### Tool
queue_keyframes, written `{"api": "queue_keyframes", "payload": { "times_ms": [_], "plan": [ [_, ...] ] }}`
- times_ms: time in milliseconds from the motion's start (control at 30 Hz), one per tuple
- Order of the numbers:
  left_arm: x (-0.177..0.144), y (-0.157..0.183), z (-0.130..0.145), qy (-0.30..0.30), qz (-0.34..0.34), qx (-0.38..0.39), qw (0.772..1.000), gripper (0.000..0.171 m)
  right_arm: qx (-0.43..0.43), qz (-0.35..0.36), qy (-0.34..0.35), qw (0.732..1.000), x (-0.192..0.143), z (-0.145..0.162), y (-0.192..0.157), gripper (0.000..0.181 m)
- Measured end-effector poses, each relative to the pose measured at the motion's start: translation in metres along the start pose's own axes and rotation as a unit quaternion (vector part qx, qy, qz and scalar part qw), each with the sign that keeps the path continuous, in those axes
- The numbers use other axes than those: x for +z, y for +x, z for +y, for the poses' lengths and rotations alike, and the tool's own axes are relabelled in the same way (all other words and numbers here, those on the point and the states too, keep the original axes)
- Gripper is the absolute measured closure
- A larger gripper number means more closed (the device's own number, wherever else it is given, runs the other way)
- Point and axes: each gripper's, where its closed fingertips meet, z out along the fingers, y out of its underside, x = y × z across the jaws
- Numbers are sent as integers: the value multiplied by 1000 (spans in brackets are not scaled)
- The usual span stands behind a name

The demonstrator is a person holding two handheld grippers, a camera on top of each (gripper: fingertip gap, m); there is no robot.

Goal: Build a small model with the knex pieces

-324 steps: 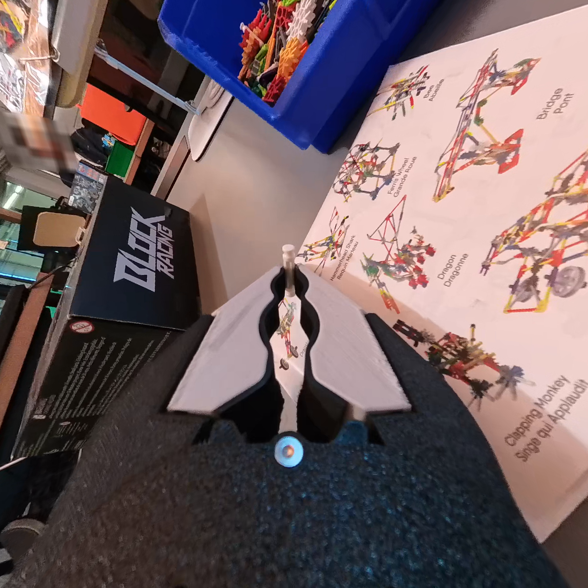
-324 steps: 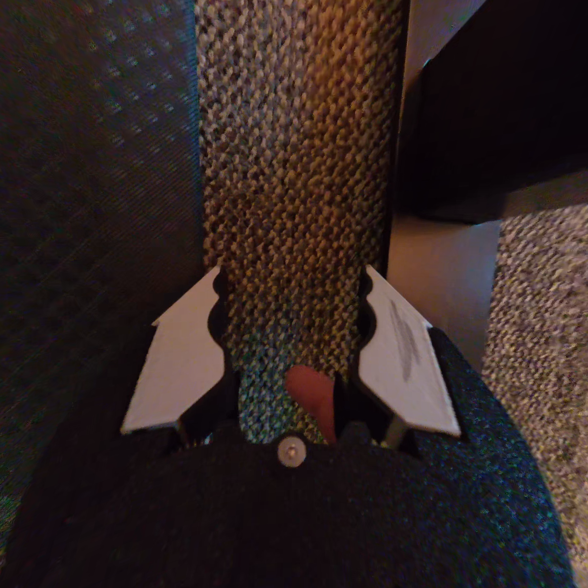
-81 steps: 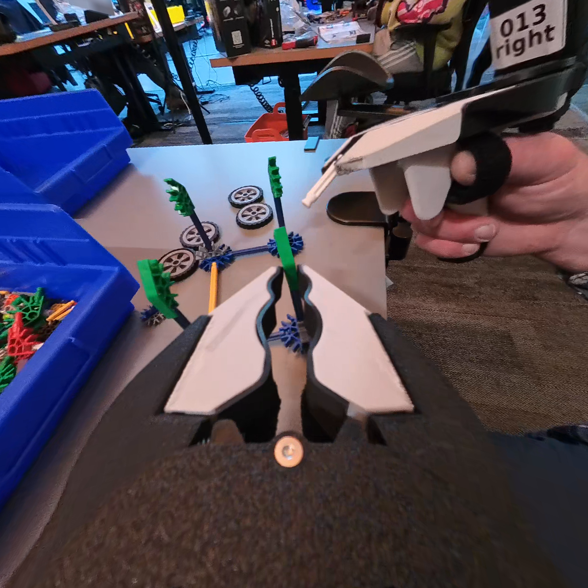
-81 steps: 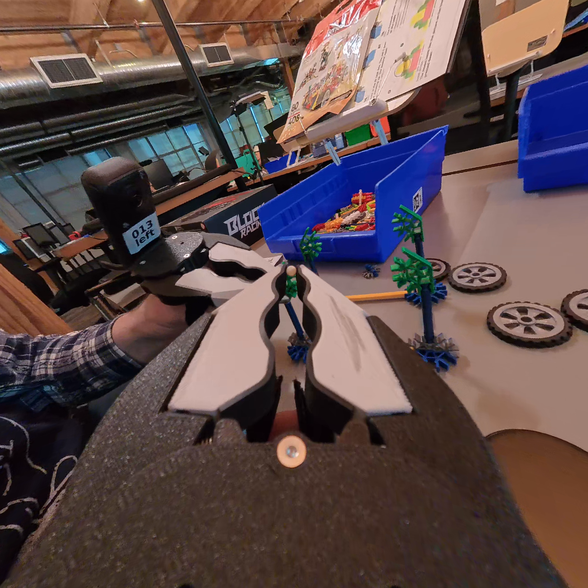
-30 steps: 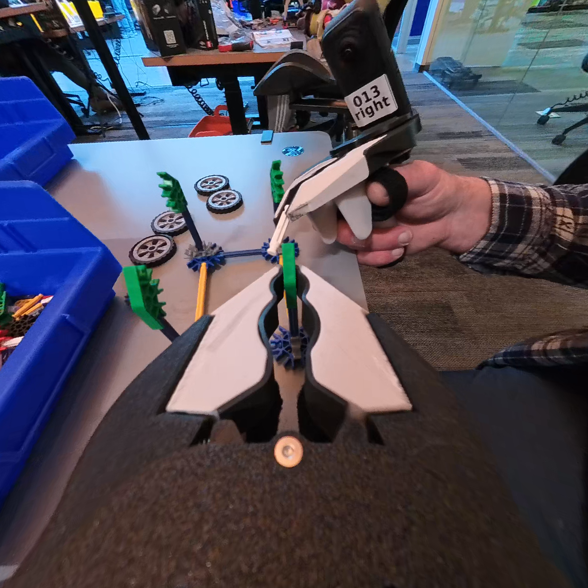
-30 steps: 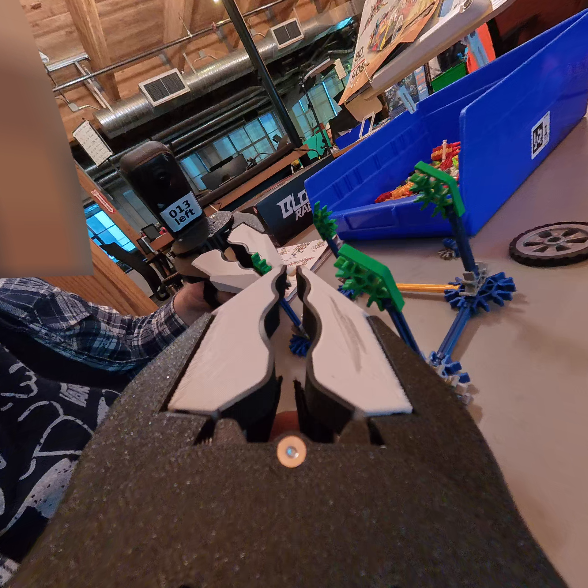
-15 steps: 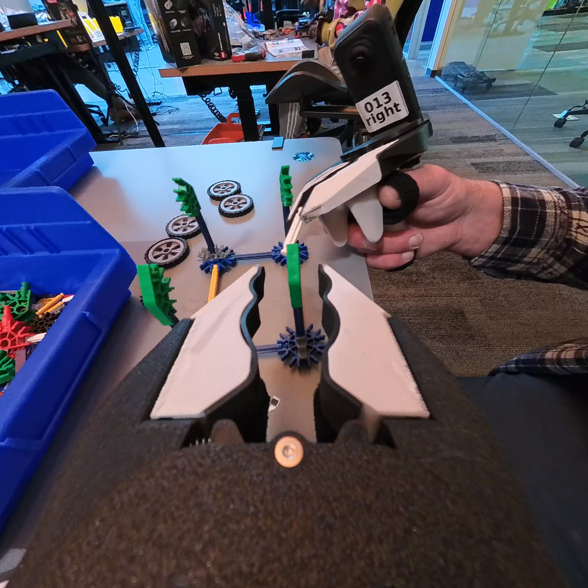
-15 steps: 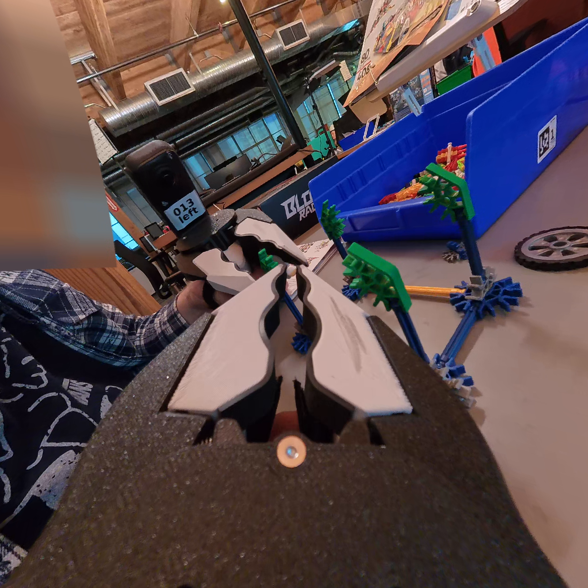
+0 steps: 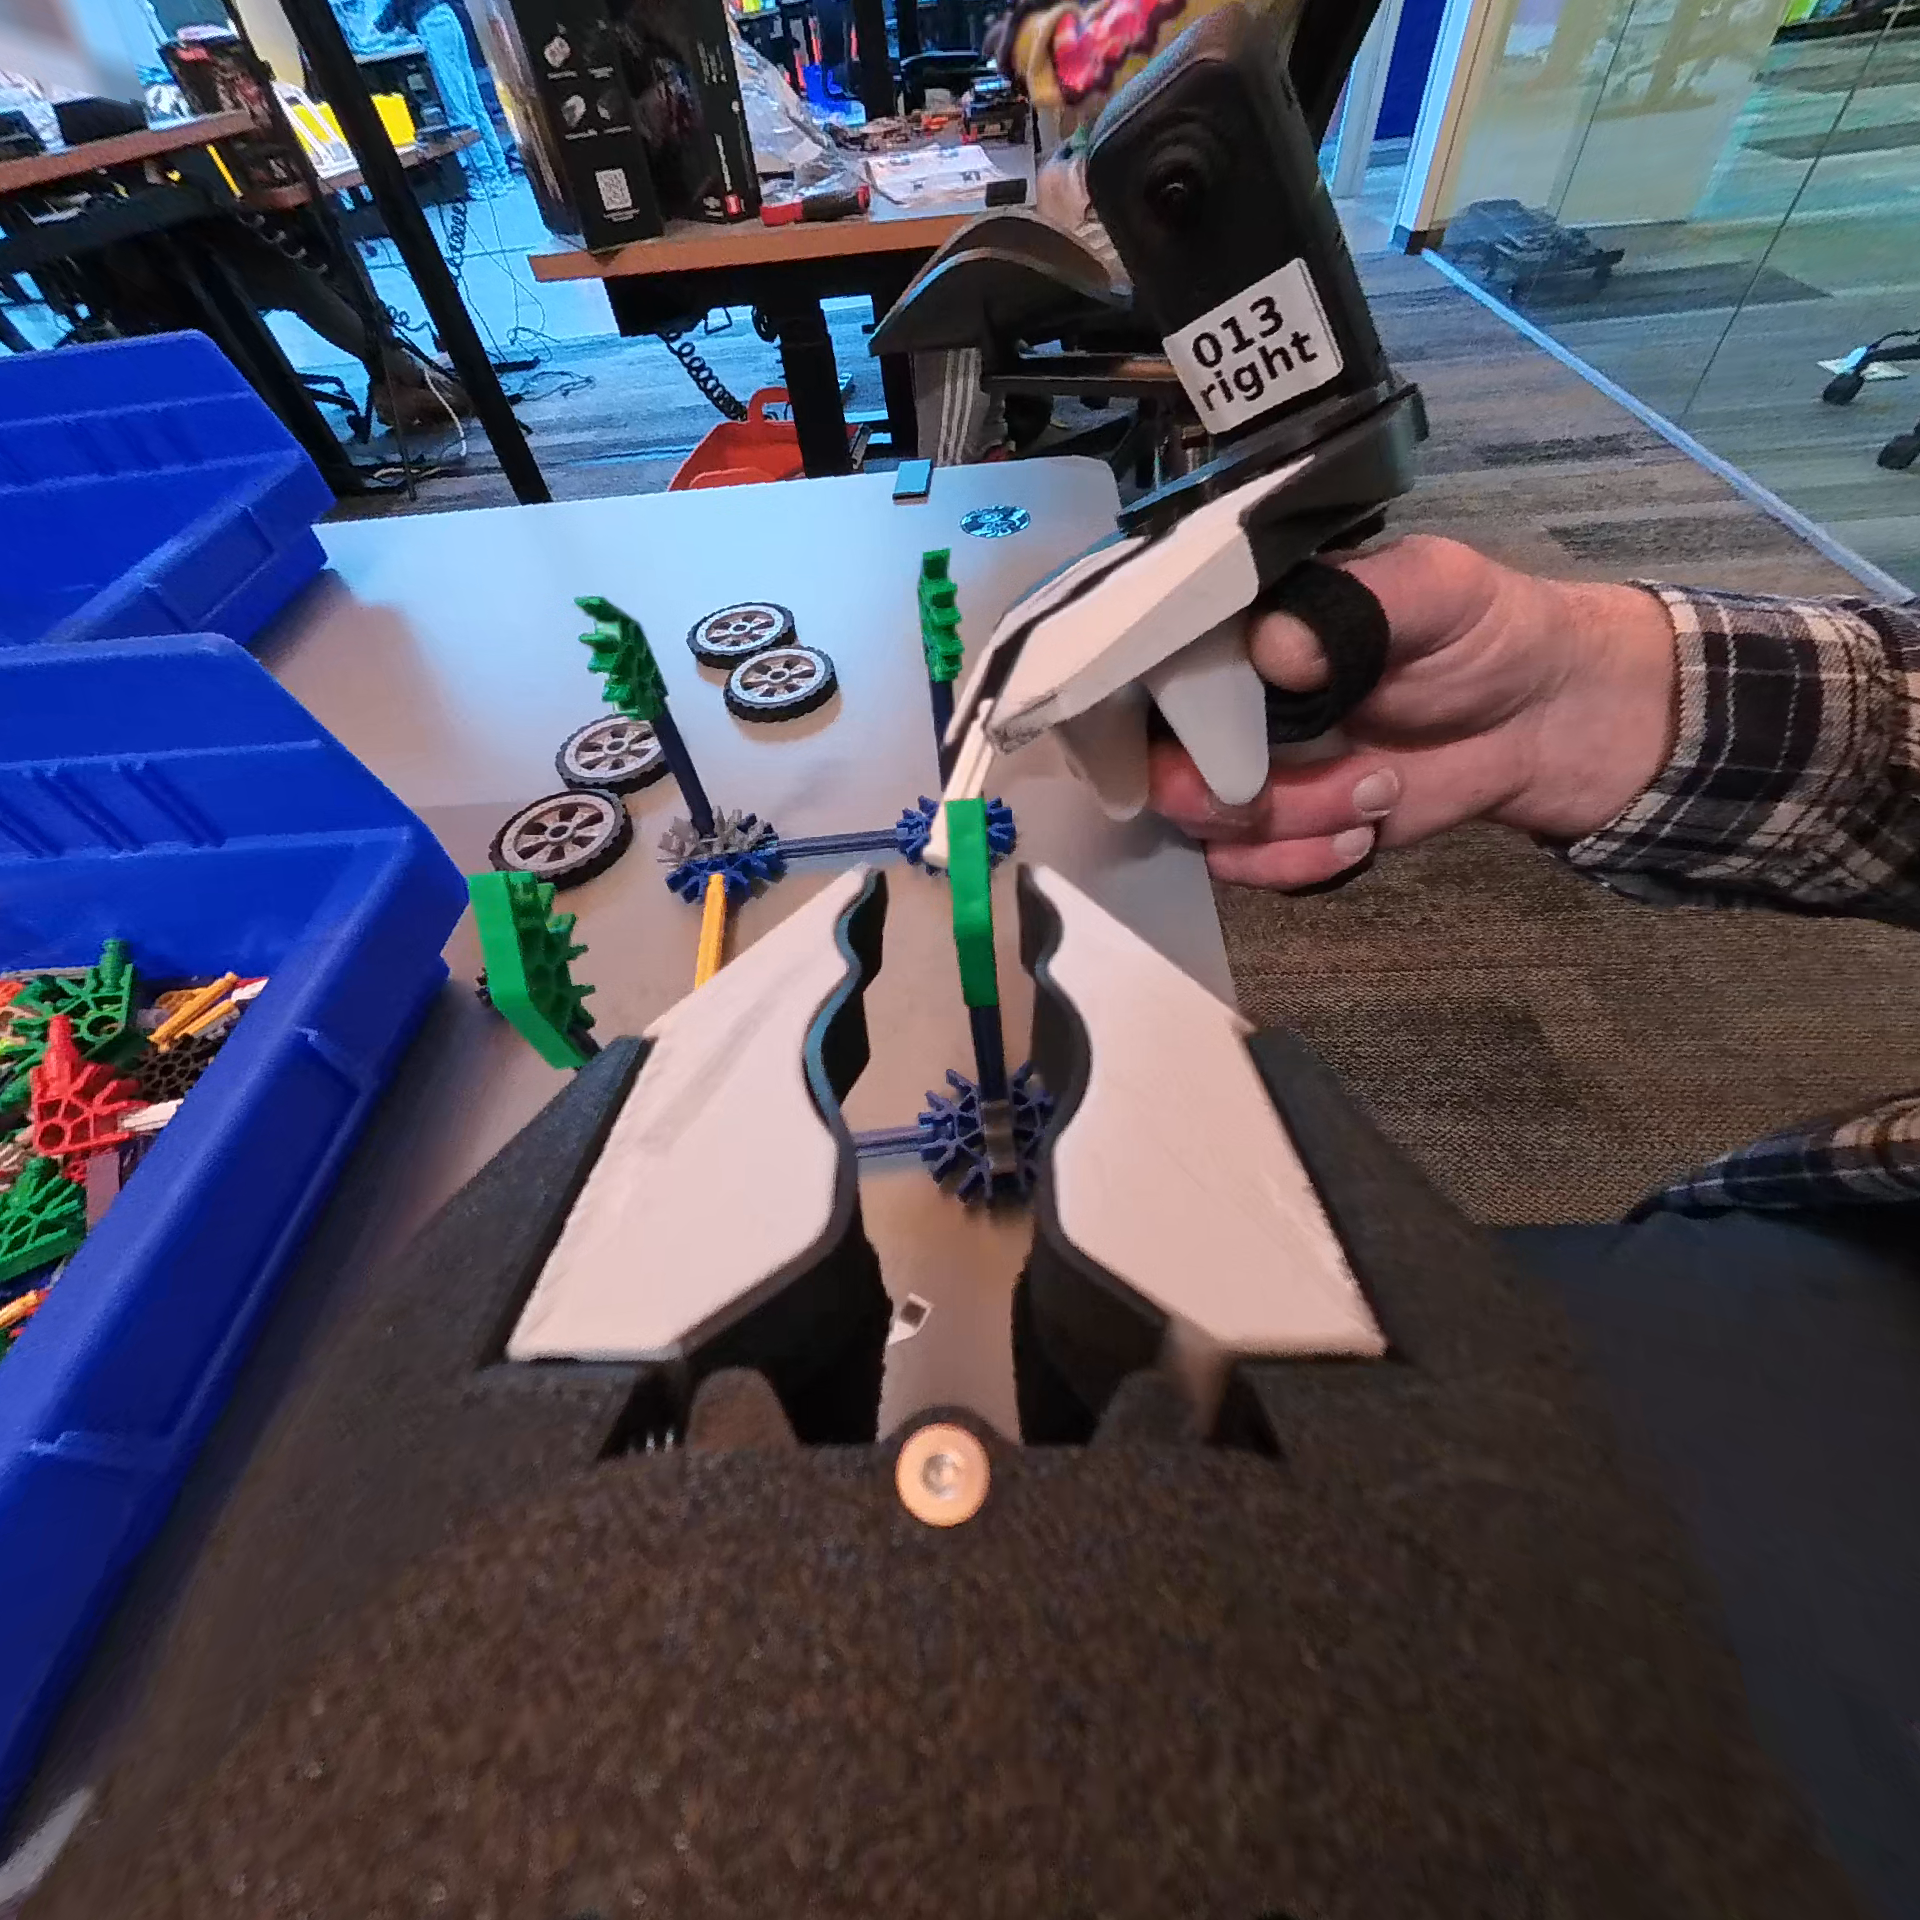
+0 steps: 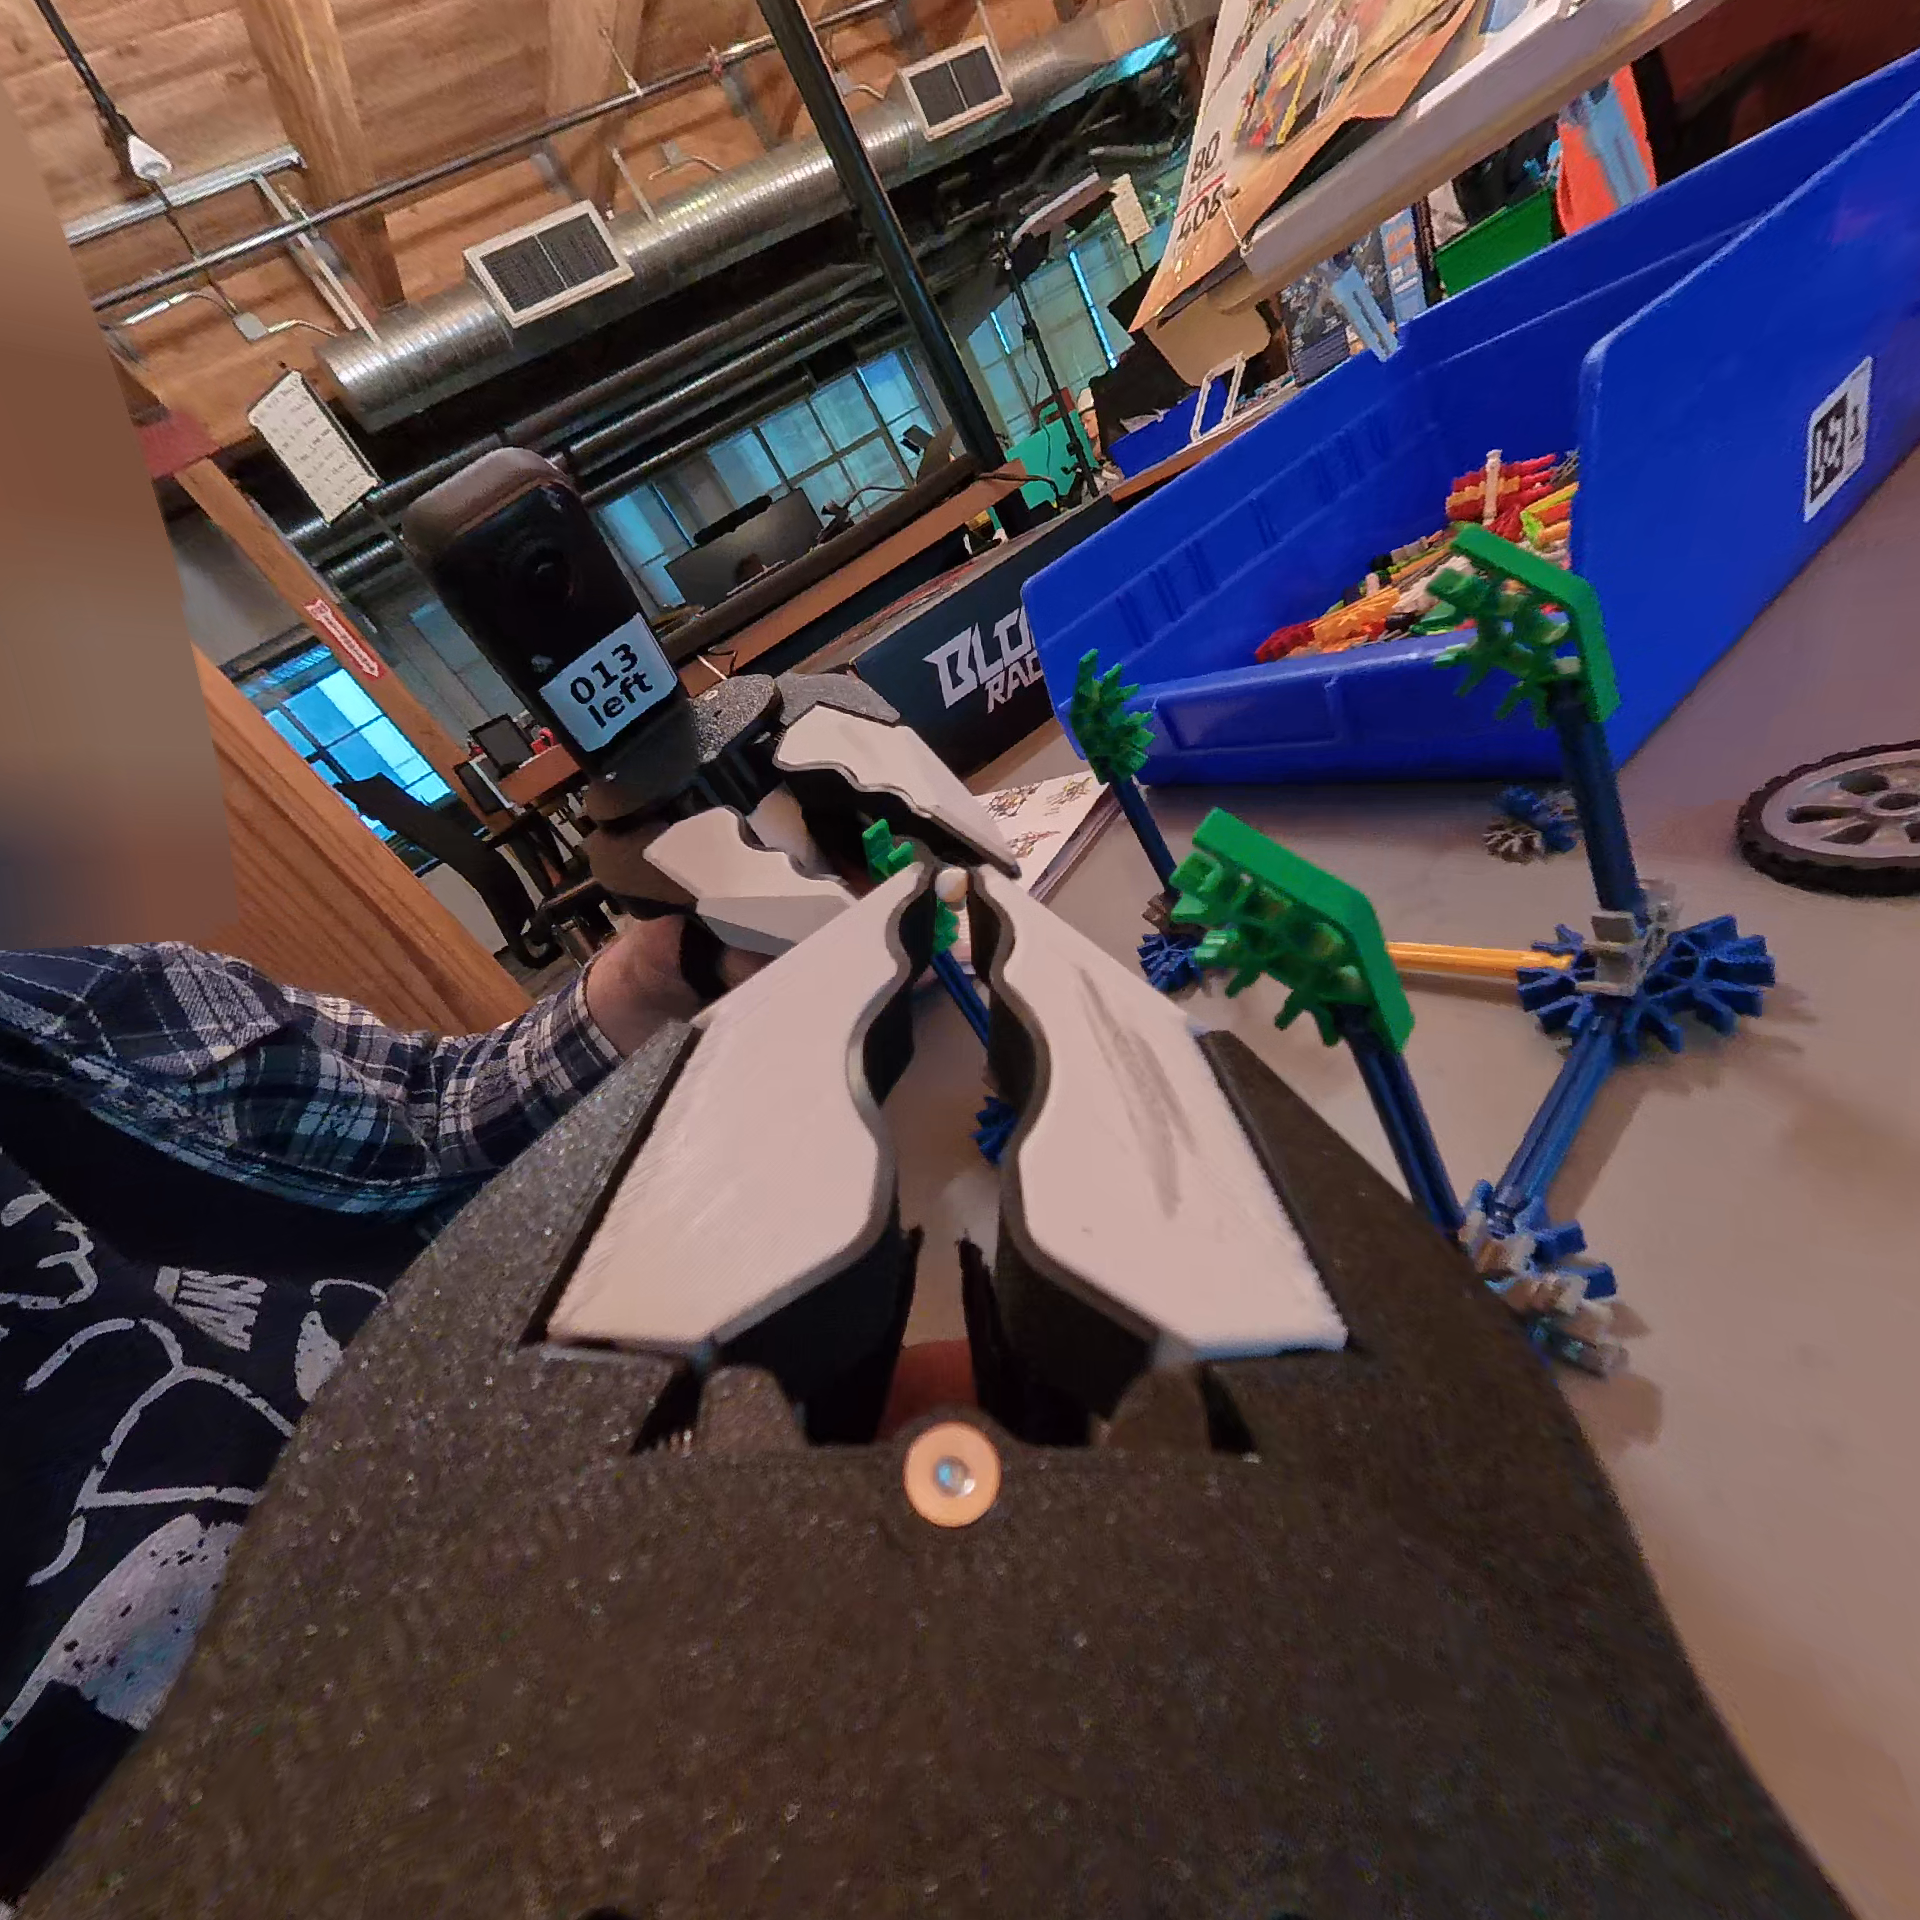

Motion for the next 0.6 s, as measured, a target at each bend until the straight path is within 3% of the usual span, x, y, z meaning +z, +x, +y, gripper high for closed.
{"api": "queue_keyframes", "payload": {
  "times_ms": [100,367,600],
  "plan": [
    [1,3,1,-1,6,8,1000,156,7,-9,11,1000,-1,-3,-3,177],
    [-1,2,2,-2,14,7,1000,152,7,0,-5,1000,0,2,-2,177],
    [-4,-6,1,3,-3,15,1000,159,-2,20,14,1000,-9,-1,-1,177]
  ]
}}
